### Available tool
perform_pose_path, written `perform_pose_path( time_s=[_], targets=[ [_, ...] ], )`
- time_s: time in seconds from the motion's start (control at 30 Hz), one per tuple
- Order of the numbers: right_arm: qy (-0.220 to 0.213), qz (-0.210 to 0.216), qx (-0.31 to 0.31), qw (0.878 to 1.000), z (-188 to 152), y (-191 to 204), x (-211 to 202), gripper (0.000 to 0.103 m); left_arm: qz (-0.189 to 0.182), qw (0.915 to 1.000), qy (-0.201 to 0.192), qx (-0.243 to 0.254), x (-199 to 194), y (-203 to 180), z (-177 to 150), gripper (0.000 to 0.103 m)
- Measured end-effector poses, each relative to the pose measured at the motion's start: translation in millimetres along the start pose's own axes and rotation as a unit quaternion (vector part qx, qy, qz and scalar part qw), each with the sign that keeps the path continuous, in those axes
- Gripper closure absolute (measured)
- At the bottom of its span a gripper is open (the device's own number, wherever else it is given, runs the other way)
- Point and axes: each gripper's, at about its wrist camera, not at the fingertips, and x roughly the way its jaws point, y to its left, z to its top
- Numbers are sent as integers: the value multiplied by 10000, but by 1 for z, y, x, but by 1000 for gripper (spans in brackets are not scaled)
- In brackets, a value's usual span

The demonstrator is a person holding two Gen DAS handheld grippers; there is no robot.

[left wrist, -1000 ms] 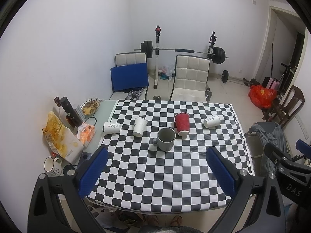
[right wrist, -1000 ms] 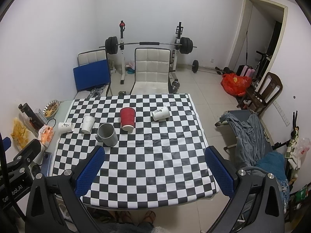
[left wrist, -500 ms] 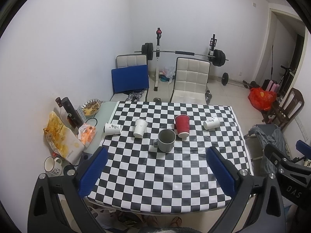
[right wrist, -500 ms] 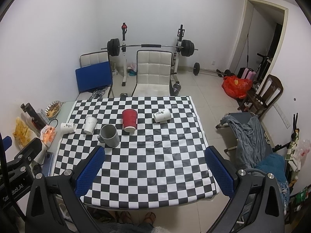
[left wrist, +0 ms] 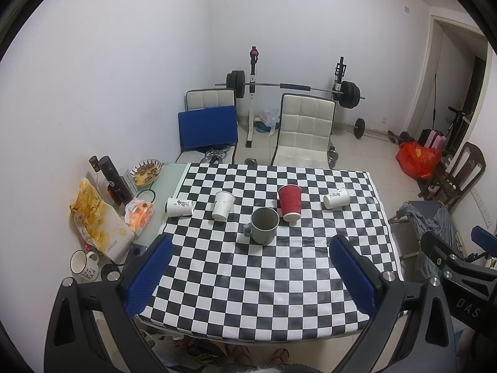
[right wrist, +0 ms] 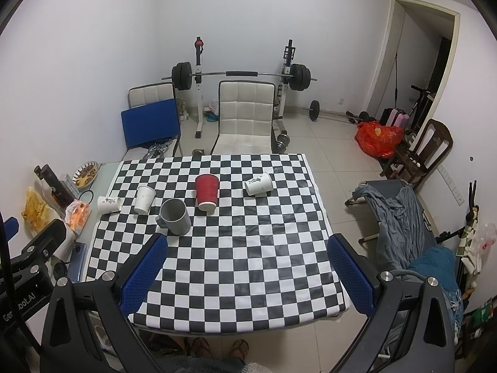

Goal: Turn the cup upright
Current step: 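Move the left tool to the grey mug and grasp its body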

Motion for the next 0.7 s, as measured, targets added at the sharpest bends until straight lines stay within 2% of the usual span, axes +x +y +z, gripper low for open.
perform_pose_path(
  time_s=[0.23, 0.33, 0.47, 0.57, 0.7],
  targets=[
    [81, 77, 39, 9999, 5, 1, 7, 0, 69, 10000, 34, -52, 3, -4, 0, 0],
    [238, 206, 182, 9993, 7, -9, 25, 0, 277, 9995, -18, -131, 19, -11, -3, 0],
    [531, 341, 396, 9972, -4, -24, 83, 0, 753, 9971, -30, -83, 61, -22, -24, 0],
    [712, 312, 415, 9961, -20, -33, 136, 0, 1096, 9938, 160, 42, 108, -29, -44, 0],
    [1006, 309, 268, 9941, -46, -31, 205, 0, 1287, 9906, 458, -44, 160, -27, -65, 0]
  ],
)
